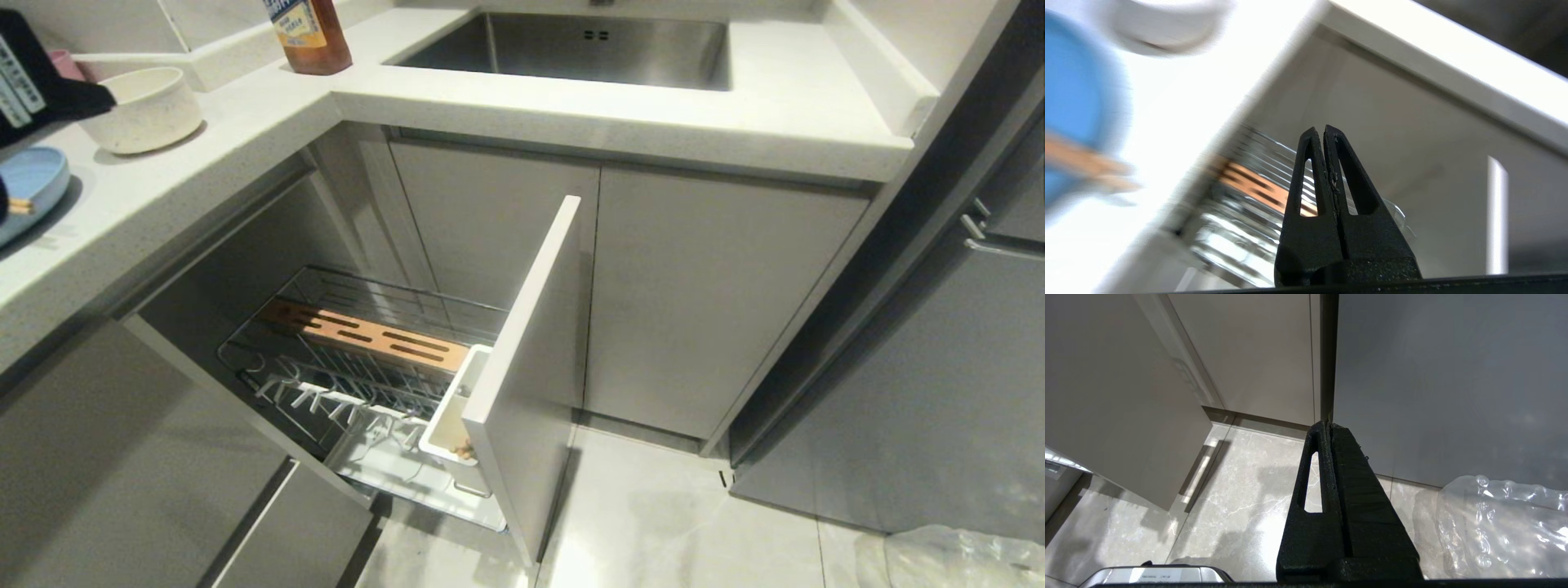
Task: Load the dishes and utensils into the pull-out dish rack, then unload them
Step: Pick up the chopsticks and place it in the cupboard
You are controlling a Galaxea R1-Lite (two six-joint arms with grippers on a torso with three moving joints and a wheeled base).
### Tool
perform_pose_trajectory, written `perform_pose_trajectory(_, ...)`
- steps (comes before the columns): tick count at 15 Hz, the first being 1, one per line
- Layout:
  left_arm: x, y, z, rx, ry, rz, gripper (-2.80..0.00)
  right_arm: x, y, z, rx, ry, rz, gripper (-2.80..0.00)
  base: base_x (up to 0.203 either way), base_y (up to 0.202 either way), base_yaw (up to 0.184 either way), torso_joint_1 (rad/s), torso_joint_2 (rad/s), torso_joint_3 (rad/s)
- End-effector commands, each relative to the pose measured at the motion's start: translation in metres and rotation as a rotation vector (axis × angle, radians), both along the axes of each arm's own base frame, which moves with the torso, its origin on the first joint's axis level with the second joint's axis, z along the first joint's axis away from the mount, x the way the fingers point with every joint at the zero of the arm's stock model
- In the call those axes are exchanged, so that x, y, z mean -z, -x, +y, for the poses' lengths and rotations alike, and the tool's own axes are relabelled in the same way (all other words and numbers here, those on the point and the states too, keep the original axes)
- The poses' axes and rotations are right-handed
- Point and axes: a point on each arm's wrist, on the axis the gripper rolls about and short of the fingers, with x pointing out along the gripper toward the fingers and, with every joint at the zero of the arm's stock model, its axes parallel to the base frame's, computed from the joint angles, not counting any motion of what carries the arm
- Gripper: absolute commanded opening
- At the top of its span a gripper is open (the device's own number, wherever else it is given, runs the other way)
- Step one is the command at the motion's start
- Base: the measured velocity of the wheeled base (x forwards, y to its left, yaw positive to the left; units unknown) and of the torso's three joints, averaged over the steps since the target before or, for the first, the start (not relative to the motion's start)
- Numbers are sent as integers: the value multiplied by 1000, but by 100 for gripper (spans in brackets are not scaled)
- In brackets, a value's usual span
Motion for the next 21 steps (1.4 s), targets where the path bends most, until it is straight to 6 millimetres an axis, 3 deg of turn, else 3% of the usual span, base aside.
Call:
perform_pose_trajectory(1, -14, 11, 13, -89, 17, -53, -280, 0, 0, 0, 0, 0, 1, -280, 0, 0, 0, 0, 0, 0)
perform_pose_trajectory(6, -30, 23, 53, -433, 3, -103, -280, 0, 0, 0, 0, 0, 1, -280, 0, 0, 0, 0, 0, 0)
perform_pose_trajectory(9, -24, 25, 70, -567, -15, 34, -280, 0, 0, 0, 0, 0, 1, -280, 0, 0, 0, 0, 0, 0)
perform_pose_trajectory(15, -21, 0, 92, -677, 217, 82, -280, 0, 0, 0, 0, 0, 1, -280, 0, 0, 0, 0, 0, 0)
perform_pose_trajectory(16, -19, -6, 97, -699, 247, 82, 0, 0, 0, 0, 0, 0, 1, -280, 0, 0, 0, 0, 0, 0)
perform_pose_trajectory(21, -8, -36, 108, -719, 325, 110, 0, 0, 0, 0, 0, 0, 1, -280, 0, 0, 0, 0, 0, 0)
